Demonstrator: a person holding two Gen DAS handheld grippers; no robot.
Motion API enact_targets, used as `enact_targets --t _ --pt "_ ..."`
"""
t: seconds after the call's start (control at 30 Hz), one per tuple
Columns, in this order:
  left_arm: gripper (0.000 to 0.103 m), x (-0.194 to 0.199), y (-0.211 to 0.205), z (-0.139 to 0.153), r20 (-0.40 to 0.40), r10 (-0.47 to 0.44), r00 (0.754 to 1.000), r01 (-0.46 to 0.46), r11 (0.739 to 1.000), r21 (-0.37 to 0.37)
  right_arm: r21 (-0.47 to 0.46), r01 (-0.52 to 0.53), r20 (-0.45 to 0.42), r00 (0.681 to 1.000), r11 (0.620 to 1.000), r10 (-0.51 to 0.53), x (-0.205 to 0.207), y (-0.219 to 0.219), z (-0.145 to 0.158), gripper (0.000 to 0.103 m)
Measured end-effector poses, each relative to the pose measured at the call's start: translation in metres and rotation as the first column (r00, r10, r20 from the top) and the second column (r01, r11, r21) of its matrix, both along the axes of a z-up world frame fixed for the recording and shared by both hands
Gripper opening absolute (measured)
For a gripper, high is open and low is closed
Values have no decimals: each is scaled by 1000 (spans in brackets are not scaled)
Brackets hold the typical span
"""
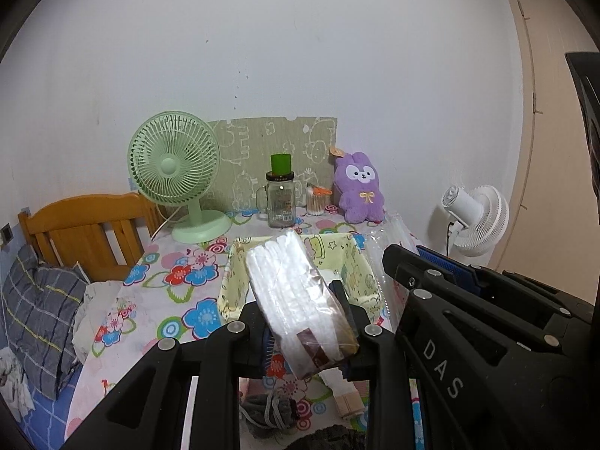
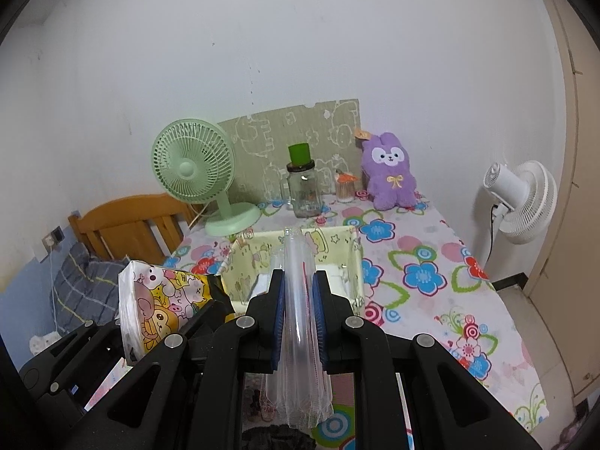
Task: Organize soft objects
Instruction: 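Lift both held items and carry them over the fabric box, then drop the cartoon pack into the box with the left tool while the right holds the straws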
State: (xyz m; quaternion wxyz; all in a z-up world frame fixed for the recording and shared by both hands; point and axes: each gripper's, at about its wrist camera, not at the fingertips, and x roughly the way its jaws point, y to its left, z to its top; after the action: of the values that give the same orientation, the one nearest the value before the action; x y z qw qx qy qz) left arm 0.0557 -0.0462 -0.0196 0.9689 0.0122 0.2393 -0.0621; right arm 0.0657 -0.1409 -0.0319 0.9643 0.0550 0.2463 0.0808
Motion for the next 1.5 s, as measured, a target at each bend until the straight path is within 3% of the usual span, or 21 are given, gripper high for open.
enact_targets --t 0.7,1.5 --pt "25 57 1 -1 -23 13 1000 -13 1000 3 9 1 -24 1000 1000 -1 67 2 -3 18" --pt "25 133 6 -28 -90 24 996 -24 1000 2 9 -2 -88 996 1000 3 146 7 -30 18"
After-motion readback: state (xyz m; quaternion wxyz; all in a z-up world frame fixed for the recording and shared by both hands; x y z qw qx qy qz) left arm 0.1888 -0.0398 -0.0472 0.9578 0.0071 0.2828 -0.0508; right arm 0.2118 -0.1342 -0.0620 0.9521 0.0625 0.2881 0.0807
